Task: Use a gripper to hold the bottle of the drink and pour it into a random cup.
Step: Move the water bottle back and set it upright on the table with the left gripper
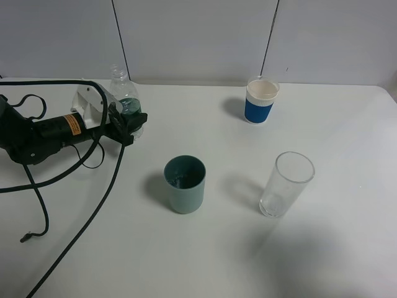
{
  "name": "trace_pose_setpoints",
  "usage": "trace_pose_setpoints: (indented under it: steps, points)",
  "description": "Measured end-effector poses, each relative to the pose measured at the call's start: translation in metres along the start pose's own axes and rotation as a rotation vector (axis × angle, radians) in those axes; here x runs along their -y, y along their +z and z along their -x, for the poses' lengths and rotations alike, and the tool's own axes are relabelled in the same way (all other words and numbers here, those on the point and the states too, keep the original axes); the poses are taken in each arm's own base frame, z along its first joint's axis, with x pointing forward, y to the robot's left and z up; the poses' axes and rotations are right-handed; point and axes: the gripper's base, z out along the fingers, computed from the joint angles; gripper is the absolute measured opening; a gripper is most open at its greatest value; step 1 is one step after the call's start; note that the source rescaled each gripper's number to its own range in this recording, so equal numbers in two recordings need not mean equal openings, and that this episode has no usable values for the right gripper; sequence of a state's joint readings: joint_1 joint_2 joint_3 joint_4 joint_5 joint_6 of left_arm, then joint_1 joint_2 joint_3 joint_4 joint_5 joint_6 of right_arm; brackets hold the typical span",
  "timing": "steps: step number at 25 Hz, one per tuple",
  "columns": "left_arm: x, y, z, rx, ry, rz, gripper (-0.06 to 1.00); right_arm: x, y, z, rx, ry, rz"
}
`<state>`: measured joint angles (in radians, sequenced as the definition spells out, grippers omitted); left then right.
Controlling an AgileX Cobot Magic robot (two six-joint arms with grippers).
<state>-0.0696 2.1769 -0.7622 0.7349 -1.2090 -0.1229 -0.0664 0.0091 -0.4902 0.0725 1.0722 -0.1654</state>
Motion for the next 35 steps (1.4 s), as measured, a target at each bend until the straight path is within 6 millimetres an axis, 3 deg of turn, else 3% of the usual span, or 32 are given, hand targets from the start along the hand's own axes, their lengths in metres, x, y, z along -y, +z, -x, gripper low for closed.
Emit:
trace_pose_setpoints:
  steps: [35]
  points:
    - [0.0076,-0.0003,-0.001,-0.008,0.075,-0.084,0.07,0.0,0.0,0.0,0.0,0.0,0.0]
